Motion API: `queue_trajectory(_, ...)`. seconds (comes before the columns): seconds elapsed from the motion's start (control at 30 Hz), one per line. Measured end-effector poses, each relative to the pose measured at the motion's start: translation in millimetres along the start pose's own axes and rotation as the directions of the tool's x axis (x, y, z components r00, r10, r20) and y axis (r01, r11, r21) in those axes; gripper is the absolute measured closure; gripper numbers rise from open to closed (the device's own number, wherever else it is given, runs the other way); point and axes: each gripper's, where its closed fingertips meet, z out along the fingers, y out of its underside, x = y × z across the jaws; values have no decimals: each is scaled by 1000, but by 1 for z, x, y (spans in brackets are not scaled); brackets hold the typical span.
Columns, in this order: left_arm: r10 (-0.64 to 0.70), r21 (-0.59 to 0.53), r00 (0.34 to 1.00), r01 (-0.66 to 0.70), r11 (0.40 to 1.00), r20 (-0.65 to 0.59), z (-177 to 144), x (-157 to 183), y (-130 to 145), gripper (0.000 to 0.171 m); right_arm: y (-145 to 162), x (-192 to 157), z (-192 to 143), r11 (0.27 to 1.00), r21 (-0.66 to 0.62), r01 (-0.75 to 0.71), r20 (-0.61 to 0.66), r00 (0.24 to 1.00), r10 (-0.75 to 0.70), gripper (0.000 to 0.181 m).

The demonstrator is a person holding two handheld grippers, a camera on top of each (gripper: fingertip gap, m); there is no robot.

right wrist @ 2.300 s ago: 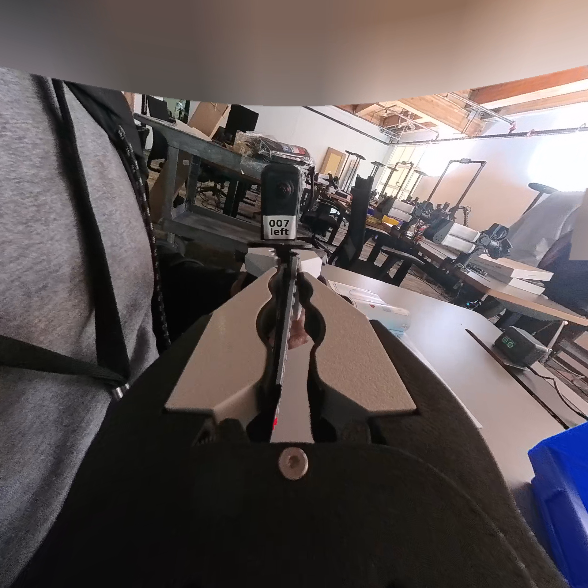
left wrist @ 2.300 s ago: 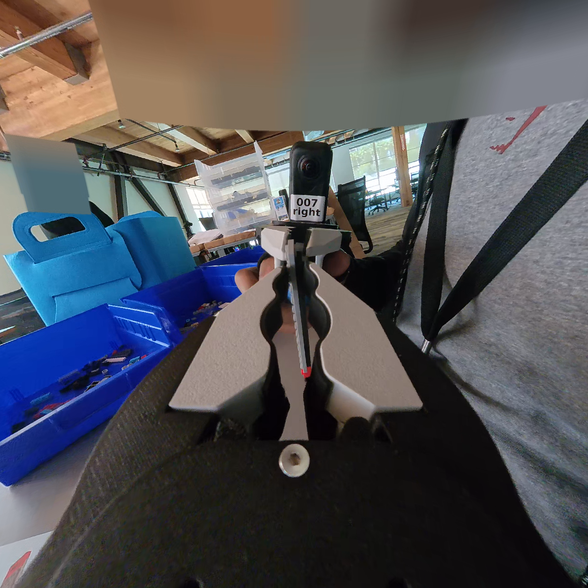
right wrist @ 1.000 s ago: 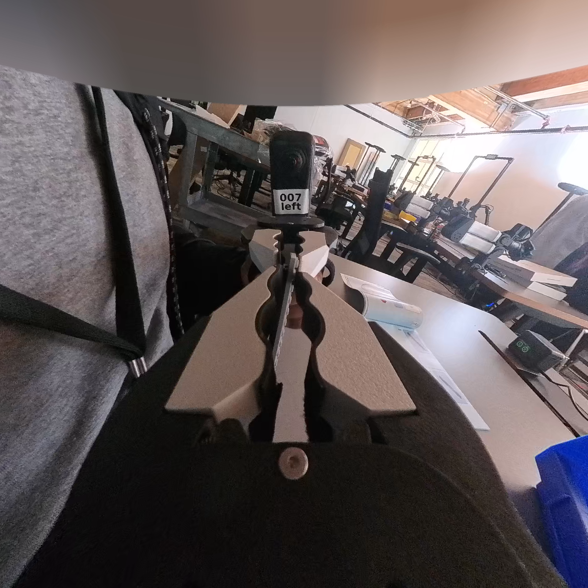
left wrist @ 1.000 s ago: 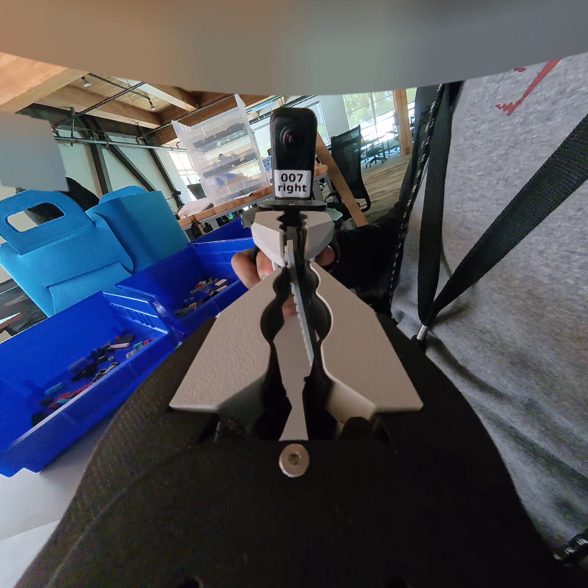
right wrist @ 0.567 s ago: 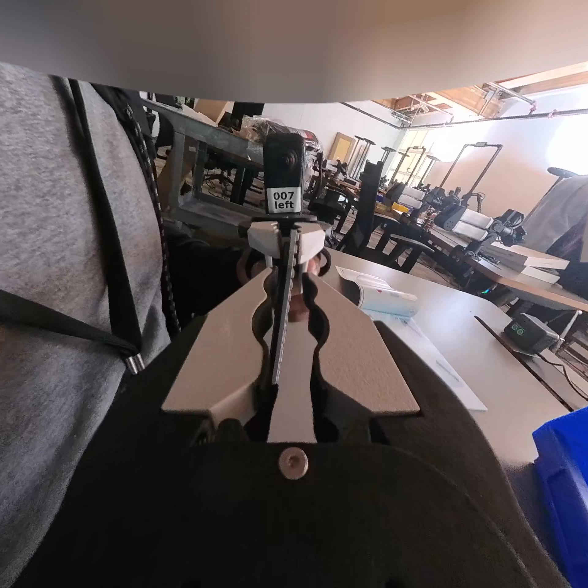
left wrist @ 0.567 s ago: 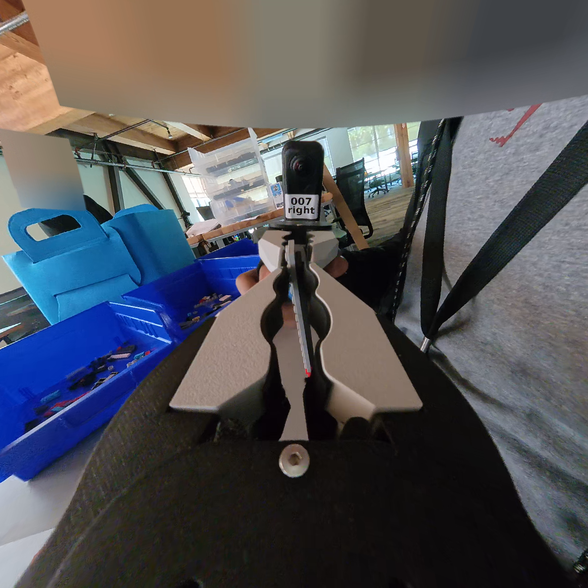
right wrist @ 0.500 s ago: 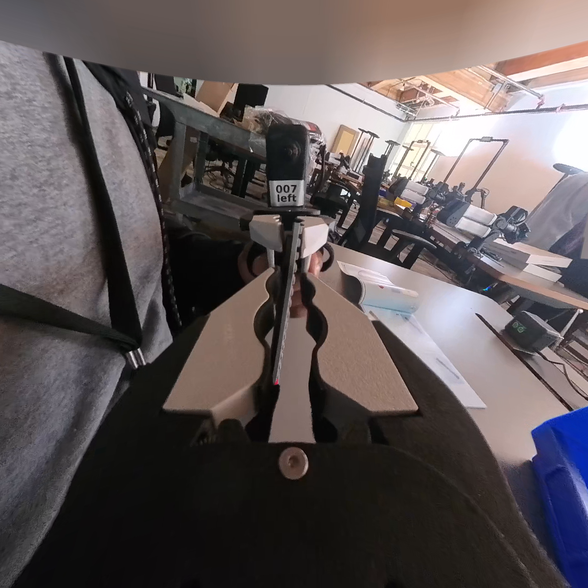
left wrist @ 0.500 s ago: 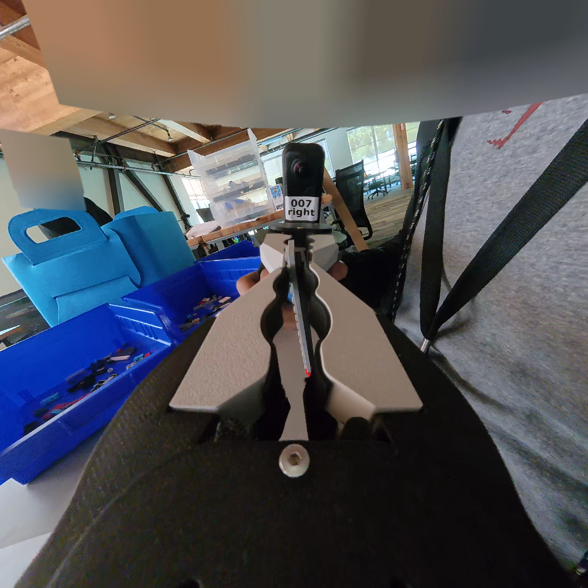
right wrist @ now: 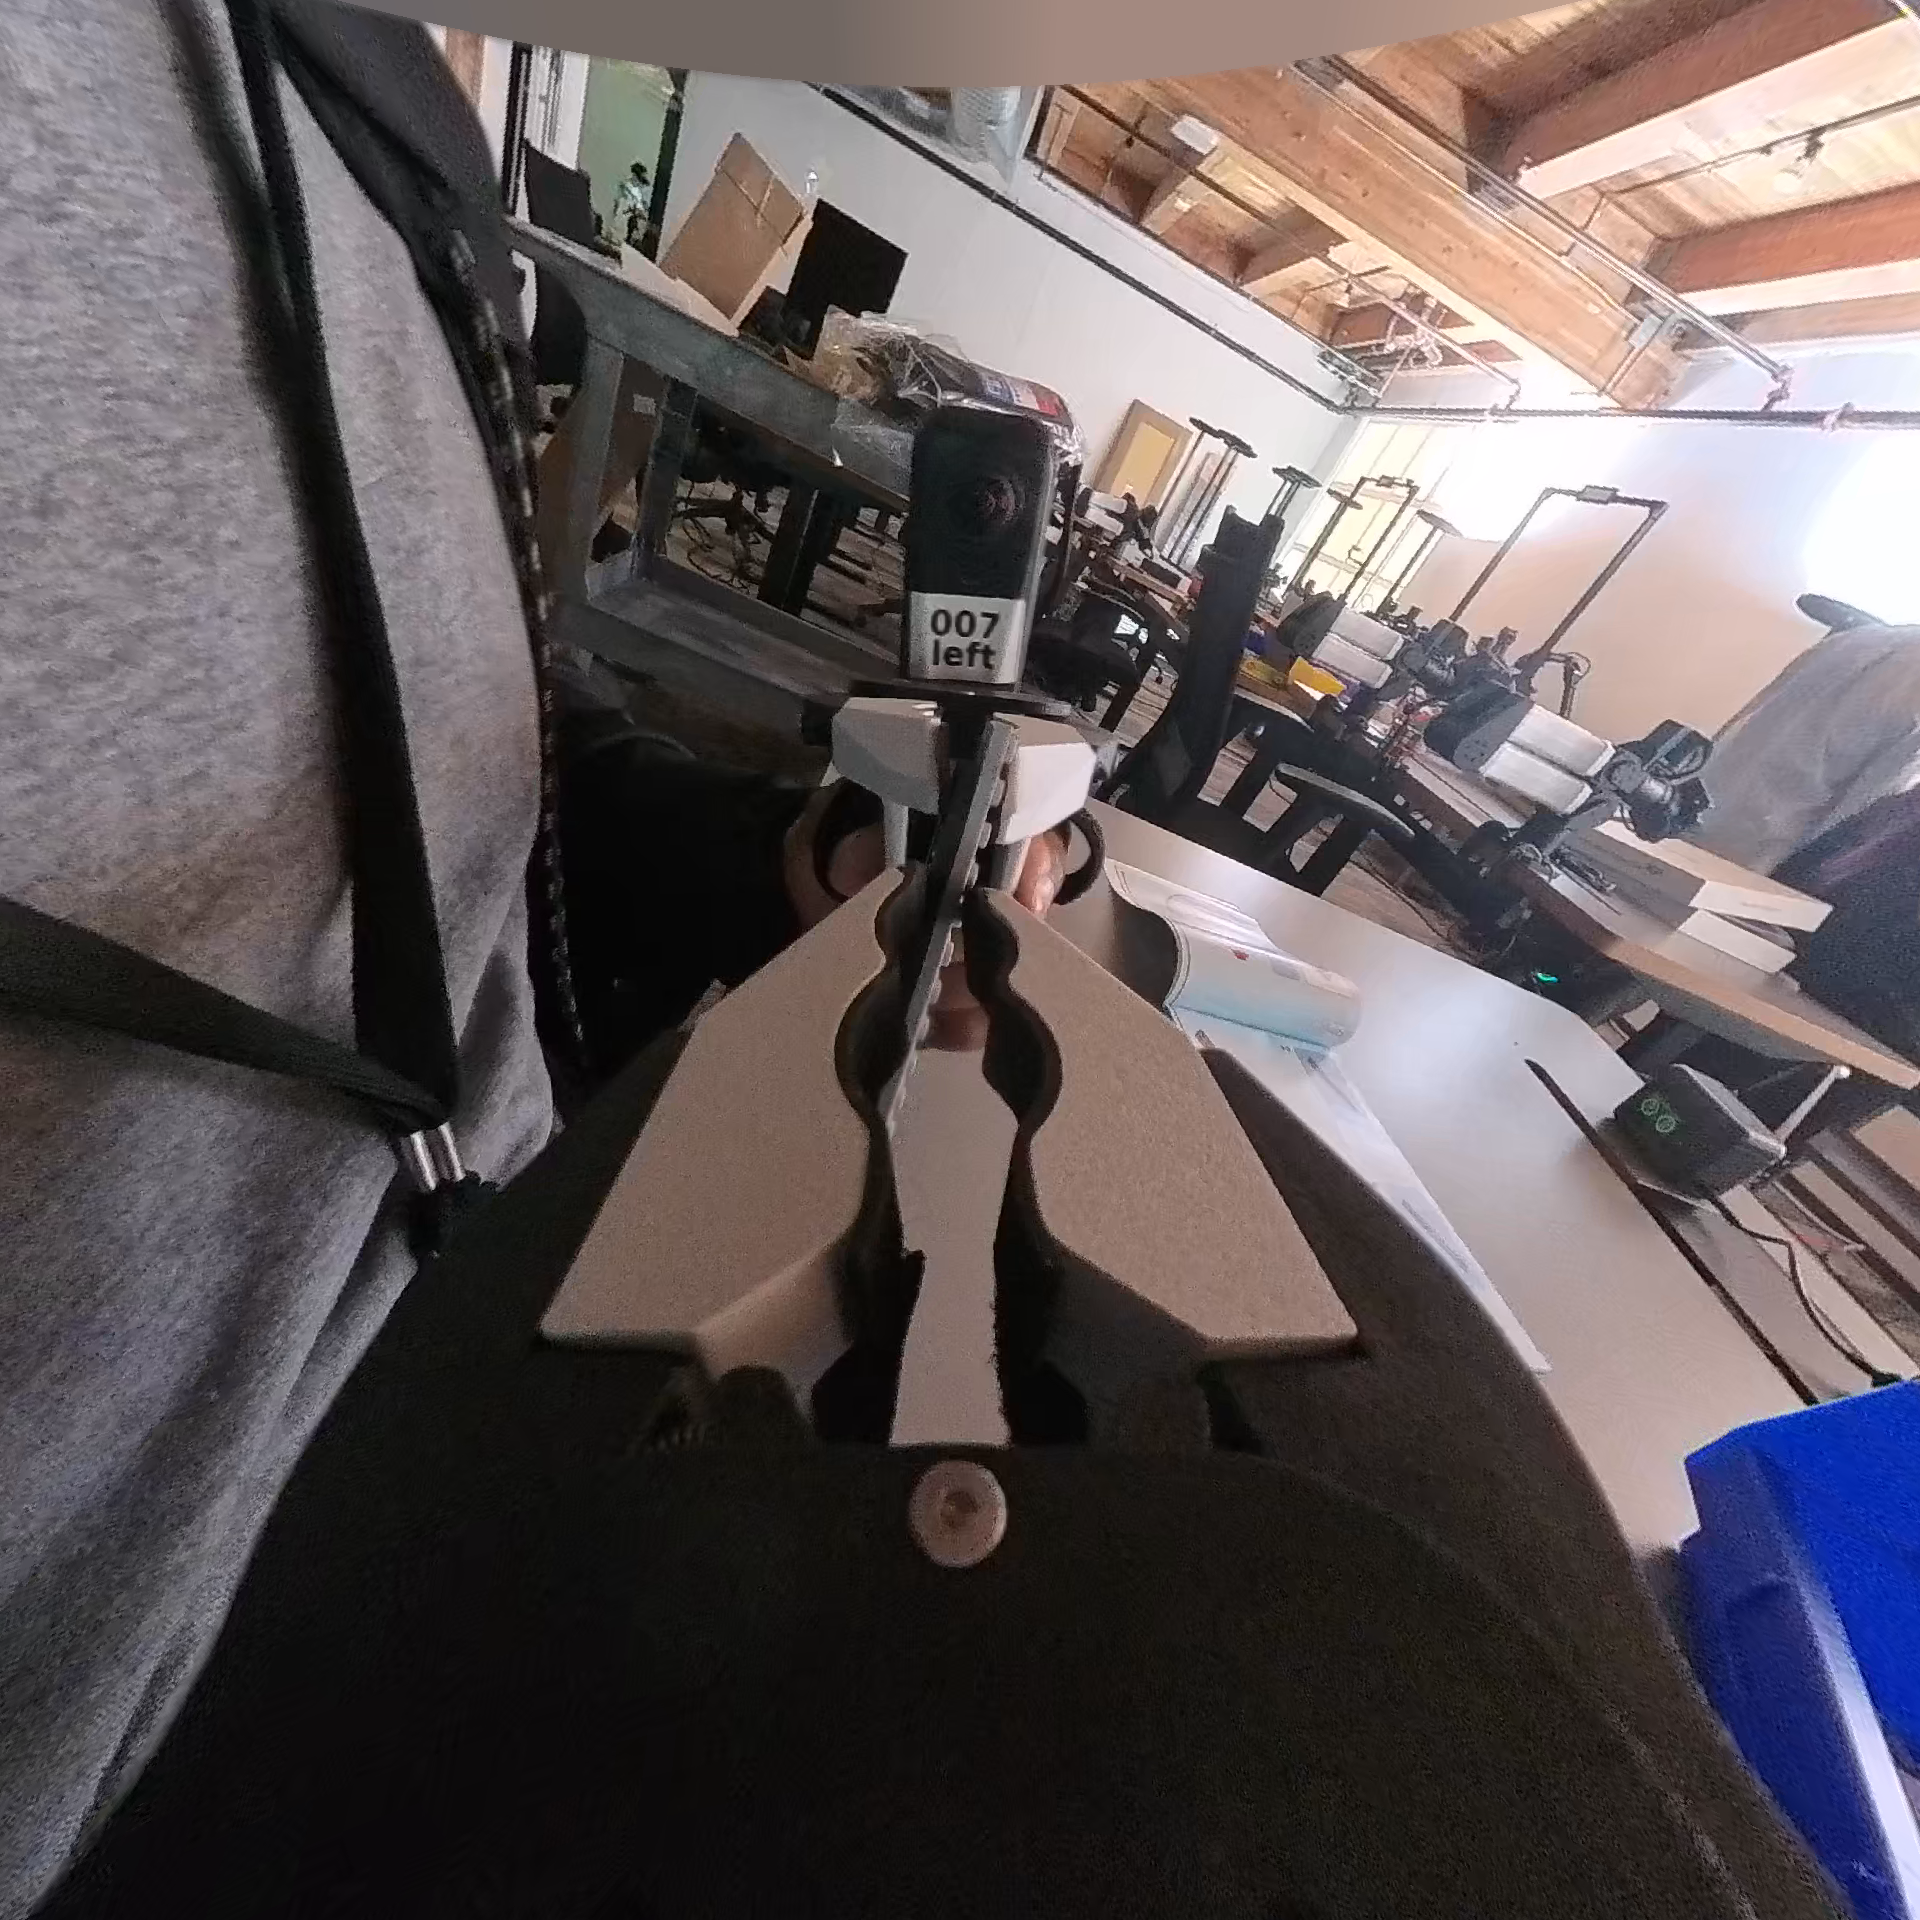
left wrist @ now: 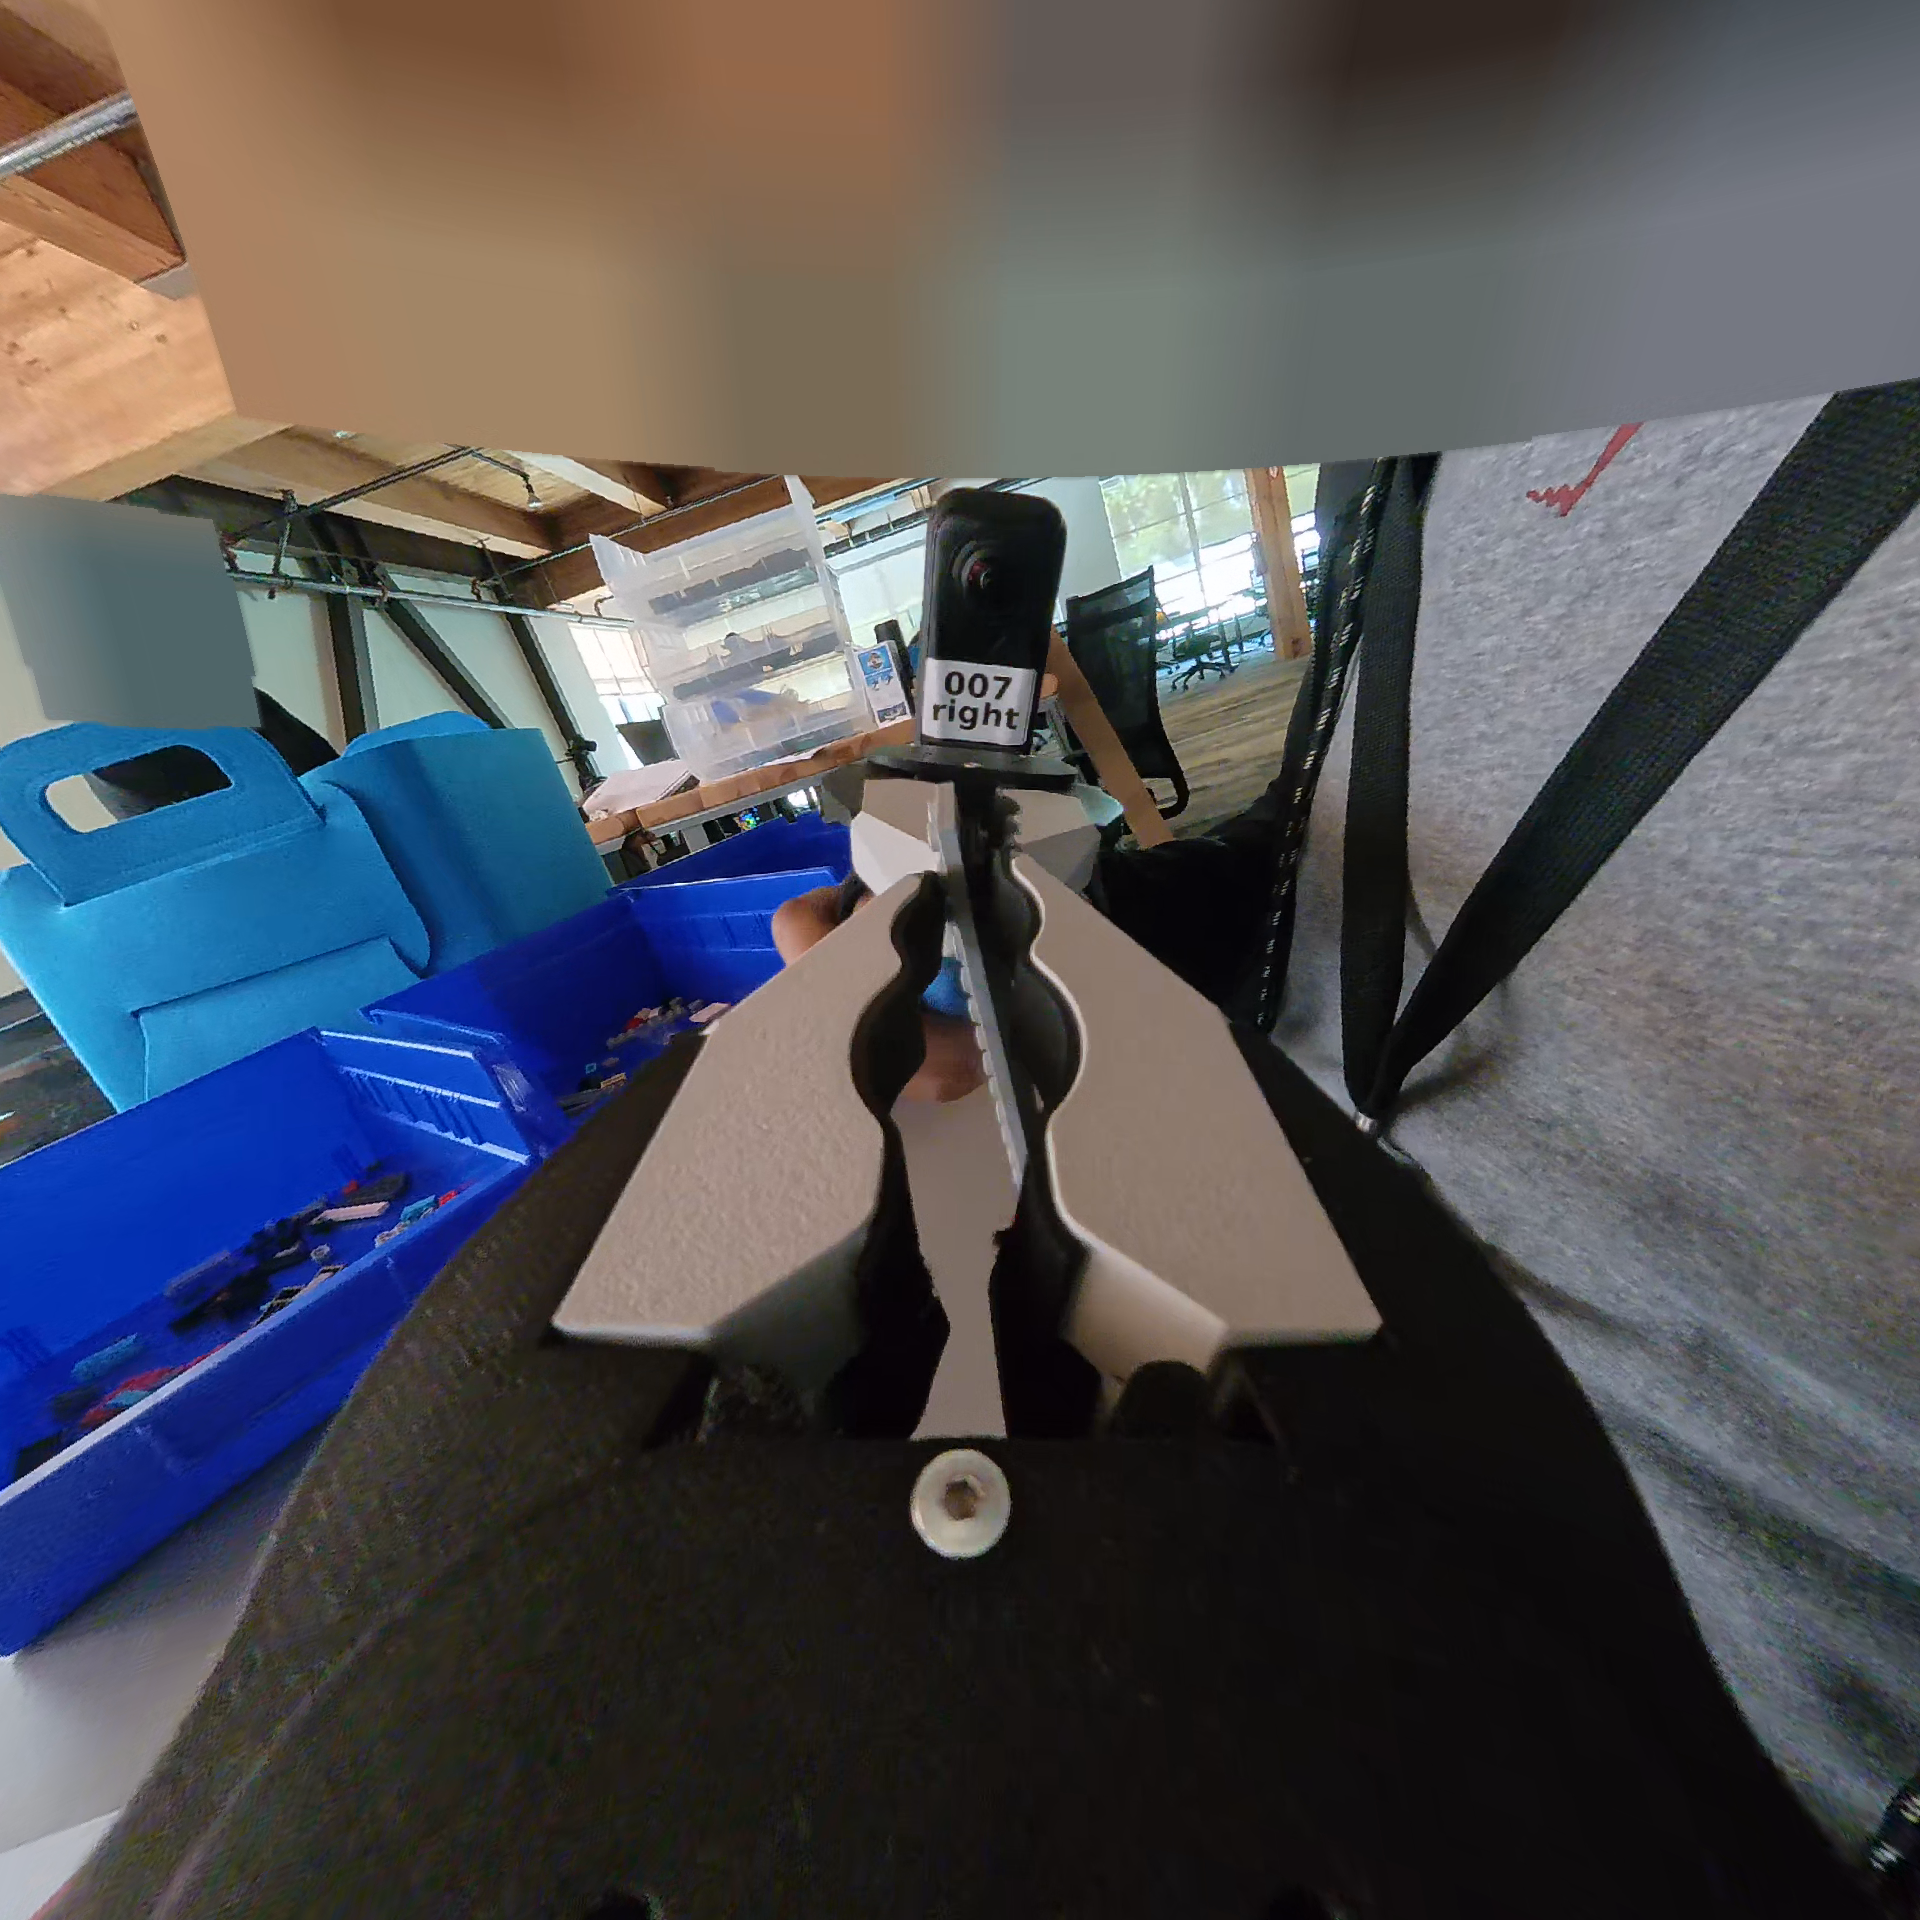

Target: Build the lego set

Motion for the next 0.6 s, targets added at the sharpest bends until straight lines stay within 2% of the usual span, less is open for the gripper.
queue_trajectory(0.23, -8, -7, 1000, 8, 1000, 2, 0, -1, 2, 163, 2, -1, 0, 999, -29, 34, -3, 999, -34, 173)
queue_trajectory(0.37, -76, 6, 997, 76, 997, 15, -1, -5, 3, 161, 3, 4, -1, 998, -34, 43, -30, 999, -44, 173)
queue_trajectory(0.43, -126, 14, 992, 126, 992, 11, -4, -7, 4, 148, 3, 5, -2, 997, -34, 65, -44, 997, -66, 173)
queue_trajectory(0.6, -157, -69, 987, 155, 985, -20, -3, -2, 18, 149, 3, 7, -2, 989, -53, 137, -68, 988, -141, 173)
